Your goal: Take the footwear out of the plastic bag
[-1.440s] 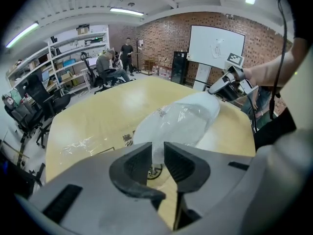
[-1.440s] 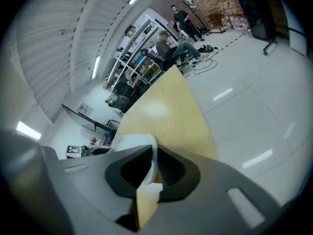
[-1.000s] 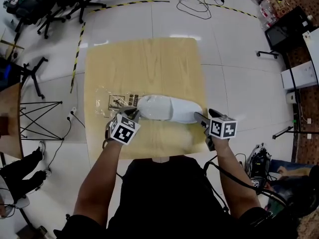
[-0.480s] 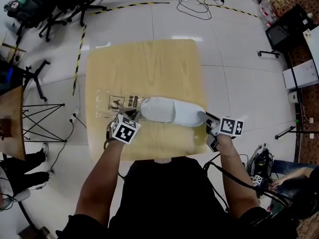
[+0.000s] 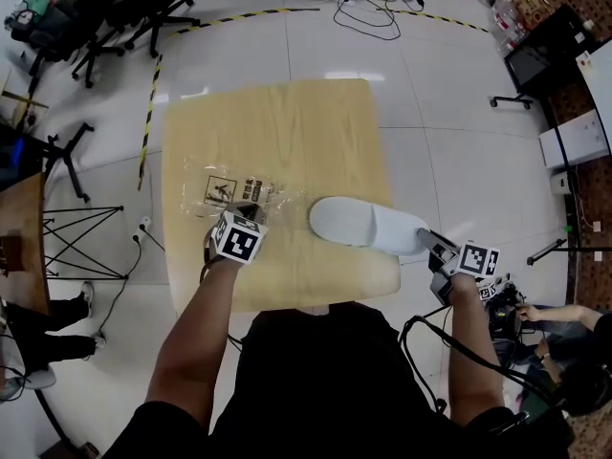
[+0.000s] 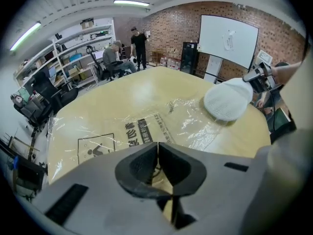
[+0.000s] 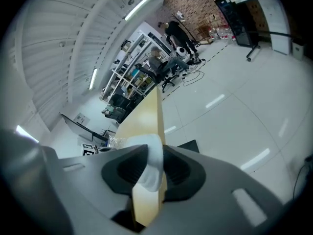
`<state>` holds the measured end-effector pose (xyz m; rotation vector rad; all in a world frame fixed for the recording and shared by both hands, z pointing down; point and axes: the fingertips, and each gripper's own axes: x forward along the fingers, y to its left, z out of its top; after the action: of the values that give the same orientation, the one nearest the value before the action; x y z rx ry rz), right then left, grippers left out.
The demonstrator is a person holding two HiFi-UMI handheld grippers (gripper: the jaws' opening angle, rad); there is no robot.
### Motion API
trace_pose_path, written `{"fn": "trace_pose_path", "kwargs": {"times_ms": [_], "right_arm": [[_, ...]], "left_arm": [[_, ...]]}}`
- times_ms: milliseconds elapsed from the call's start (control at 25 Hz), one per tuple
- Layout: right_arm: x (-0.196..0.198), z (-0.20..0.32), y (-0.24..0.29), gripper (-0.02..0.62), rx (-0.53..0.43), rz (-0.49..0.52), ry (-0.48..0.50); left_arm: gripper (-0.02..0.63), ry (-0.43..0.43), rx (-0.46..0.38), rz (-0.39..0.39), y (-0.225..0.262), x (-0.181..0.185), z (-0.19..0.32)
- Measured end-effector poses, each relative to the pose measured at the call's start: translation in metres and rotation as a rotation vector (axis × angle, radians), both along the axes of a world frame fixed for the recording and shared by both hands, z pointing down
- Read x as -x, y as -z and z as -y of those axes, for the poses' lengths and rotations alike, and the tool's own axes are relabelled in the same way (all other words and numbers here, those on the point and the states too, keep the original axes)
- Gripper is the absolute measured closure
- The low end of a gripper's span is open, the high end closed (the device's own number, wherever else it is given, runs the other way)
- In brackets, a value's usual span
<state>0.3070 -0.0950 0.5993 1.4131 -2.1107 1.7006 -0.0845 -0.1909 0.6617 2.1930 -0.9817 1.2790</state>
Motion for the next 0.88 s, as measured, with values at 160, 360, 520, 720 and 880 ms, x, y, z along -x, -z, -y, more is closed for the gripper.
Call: {"fn": "trace_pose_path", "kwargs": {"times_ms": [160,360,520,720,880], "right_arm": [[-0.017,-0.019,0.005,0.503,-0.013,0.042,-0.031],[0.002,-0.030,0.019,0.532,-0.055,0.181,-0.042],[0.032,-0.032,0.031,0.537,-0.064,0.271,-0.004],[0.069,-0.032,0.043,0.537,-0.082,0.315,0.086],[0.114,-0.024,0.045,0.537,-0.089,0.333,0.175]], "left_arm": [[0.594,0.052,0.001,0.006,0.000,0.008,0.015],[0.597,0.191,0.014,-0.107,0.010,0.002,0.040],[0.559,0.201,0.046,-0.251,0.023,-0.034,0.052],[0.477,0.104,0.033,-0.324,0.036,-0.056,0.049],[0.500,0.064,-0.010,-0.427,0.068,-0.051,0.043]]}}
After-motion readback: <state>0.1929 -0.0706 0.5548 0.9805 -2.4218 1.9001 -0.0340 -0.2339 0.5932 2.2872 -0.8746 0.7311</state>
